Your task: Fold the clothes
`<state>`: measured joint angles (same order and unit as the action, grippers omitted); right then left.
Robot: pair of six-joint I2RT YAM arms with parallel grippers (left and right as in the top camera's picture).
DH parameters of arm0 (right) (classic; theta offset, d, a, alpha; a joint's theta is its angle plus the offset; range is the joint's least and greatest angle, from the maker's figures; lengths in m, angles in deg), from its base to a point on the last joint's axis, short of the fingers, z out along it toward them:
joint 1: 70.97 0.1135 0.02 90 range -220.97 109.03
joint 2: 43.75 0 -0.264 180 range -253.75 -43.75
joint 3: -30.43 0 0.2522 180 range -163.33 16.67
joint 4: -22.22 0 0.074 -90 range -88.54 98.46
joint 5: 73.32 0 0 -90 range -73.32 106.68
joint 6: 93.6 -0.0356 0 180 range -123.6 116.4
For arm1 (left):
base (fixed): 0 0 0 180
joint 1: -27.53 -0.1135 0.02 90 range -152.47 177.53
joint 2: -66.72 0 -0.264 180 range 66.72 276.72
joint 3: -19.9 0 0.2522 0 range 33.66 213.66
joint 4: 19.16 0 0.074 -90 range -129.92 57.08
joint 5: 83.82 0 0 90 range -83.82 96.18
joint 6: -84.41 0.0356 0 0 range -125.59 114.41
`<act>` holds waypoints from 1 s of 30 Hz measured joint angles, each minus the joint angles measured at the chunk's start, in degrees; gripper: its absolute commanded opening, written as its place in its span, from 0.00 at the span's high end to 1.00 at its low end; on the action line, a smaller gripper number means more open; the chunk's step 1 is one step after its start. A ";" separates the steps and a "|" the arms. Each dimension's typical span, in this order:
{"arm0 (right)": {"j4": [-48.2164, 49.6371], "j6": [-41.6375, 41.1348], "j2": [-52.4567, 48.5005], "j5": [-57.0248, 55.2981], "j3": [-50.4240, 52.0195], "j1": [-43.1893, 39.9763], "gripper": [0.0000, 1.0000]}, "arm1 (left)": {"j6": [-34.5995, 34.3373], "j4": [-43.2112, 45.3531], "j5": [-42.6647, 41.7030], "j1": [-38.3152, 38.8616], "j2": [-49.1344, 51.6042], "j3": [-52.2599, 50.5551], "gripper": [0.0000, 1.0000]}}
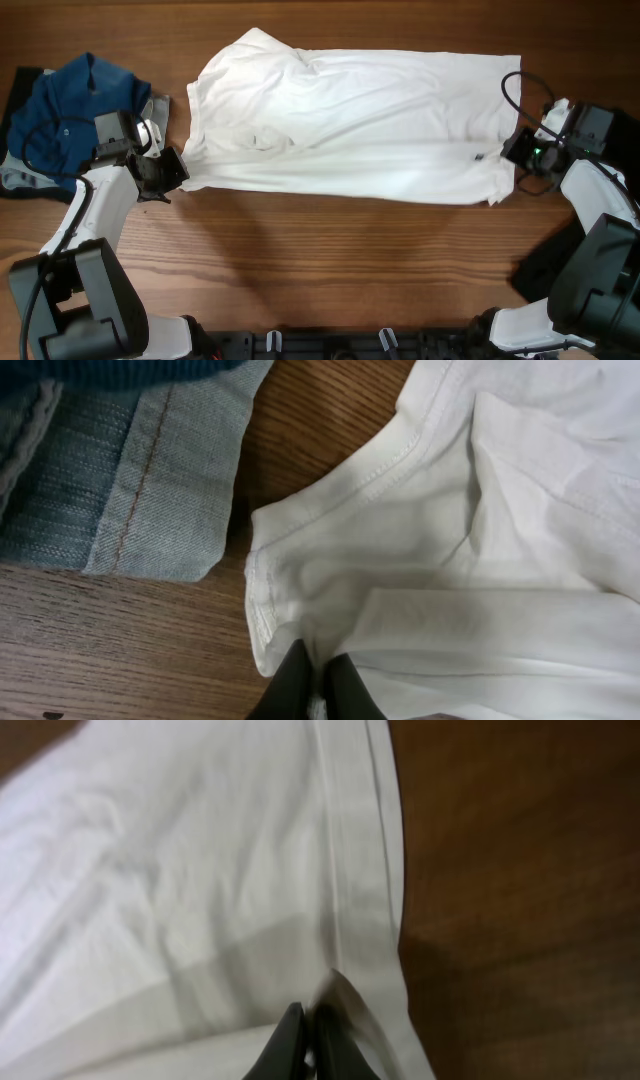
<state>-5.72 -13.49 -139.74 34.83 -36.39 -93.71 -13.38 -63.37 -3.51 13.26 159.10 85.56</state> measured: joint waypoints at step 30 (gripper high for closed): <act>-17.25 -8.33 0.00 -3.65 3.23 0.04 0.96 | -0.39 0.20 0.00 0.00 0.00 0.00 0.96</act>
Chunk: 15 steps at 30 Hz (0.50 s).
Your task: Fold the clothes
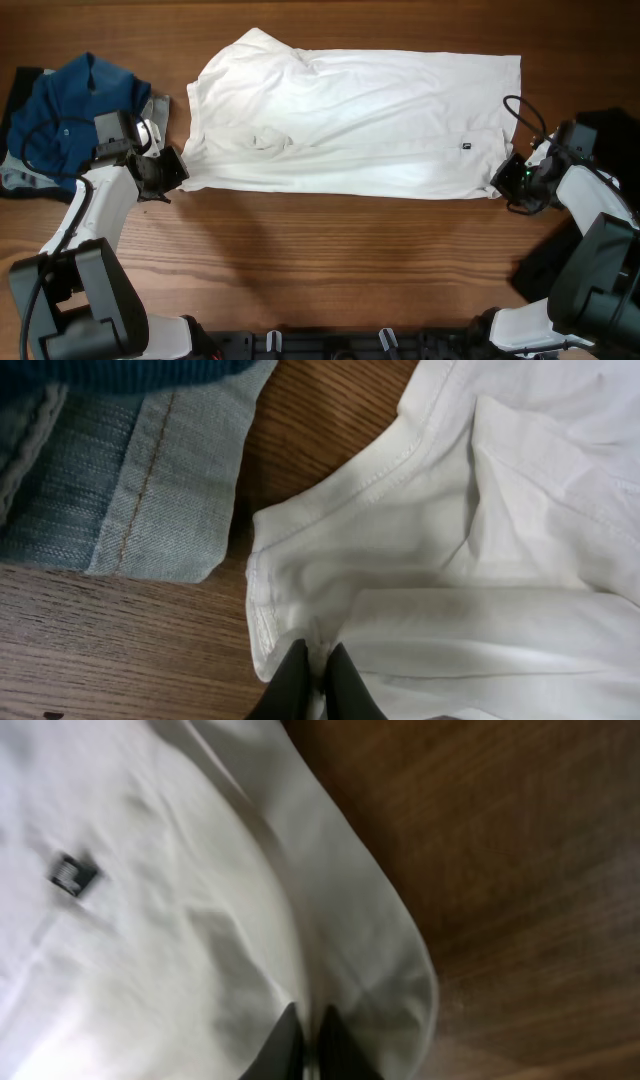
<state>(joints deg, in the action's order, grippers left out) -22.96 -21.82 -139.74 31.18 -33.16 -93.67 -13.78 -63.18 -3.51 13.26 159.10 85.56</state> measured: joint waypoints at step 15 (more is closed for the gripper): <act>-14.38 -10.01 4.50 -14.62 0.26 -8.00 0.70 | -0.02 -3.96 0.02 -0.02 -0.15 0.00 0.94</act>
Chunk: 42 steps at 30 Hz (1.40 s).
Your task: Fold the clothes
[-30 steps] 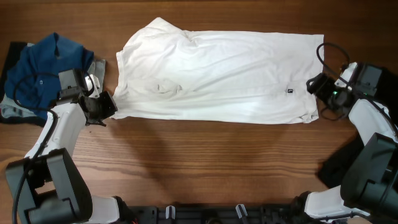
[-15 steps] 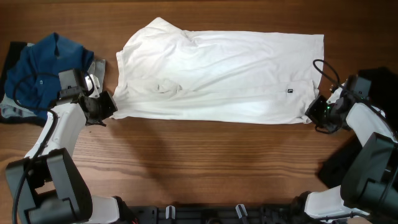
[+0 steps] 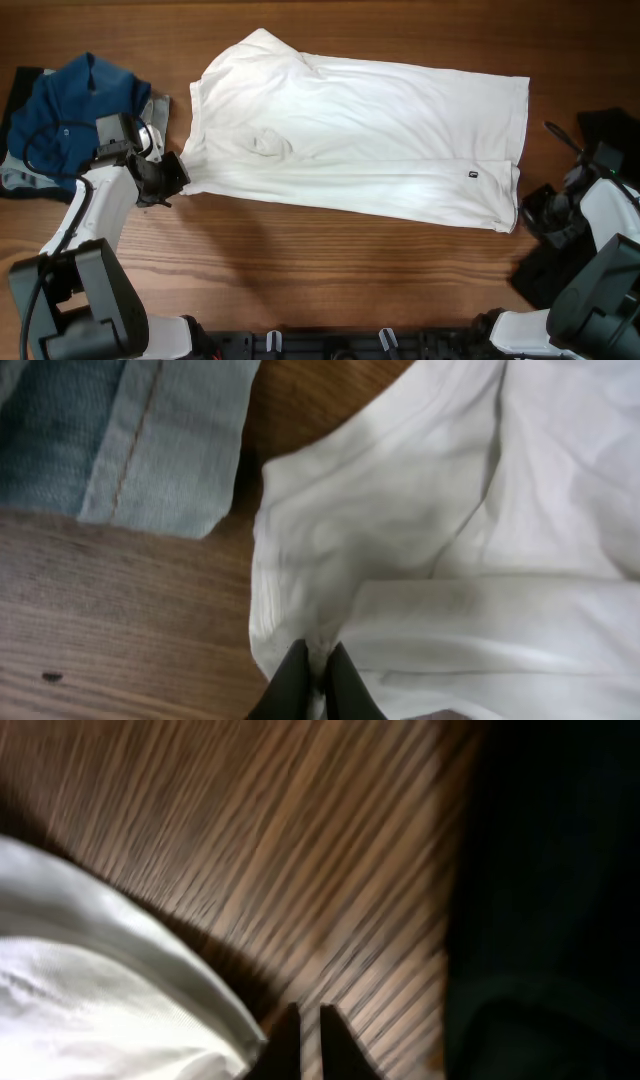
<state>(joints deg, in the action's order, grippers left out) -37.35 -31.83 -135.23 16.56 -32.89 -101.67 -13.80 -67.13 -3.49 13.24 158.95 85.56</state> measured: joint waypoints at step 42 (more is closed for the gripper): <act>5.77 15.93 0.96 28.85 -3.85 8.81 0.40 | 0.37 27.82 -5.46 27.10 15.28 5.66 0.49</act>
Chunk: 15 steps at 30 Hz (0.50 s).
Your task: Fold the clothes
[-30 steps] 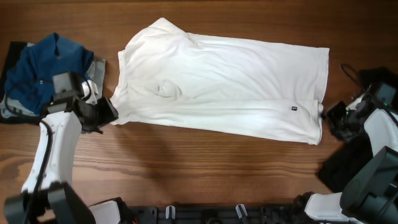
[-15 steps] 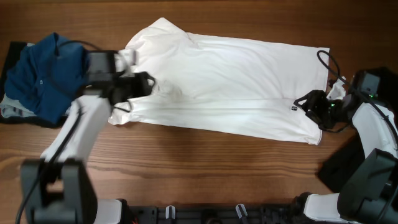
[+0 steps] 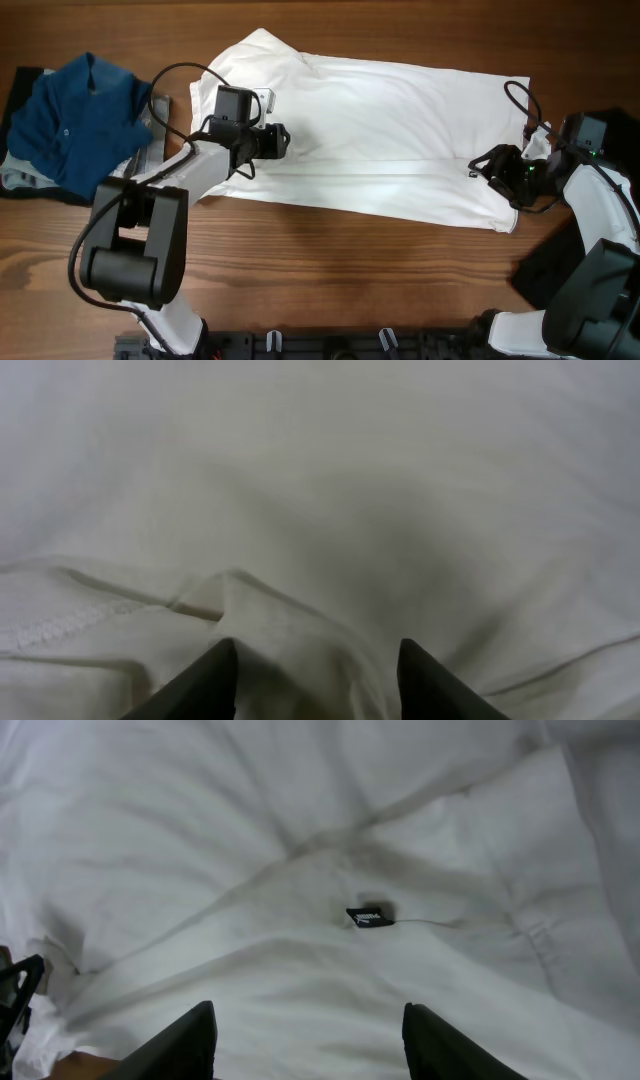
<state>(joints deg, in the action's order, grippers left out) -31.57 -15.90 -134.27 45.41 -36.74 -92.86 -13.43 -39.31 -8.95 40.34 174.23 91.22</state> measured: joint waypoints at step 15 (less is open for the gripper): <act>0.00 0.00 0.00 0.00 0.00 0.00 0.40 | -1.05 3.78 4.85 0.48 2.21 0.07 0.64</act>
<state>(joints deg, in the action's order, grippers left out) -31.57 -15.90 -134.27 45.41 -36.74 -92.86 -14.47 -35.53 -4.10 40.83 176.43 91.28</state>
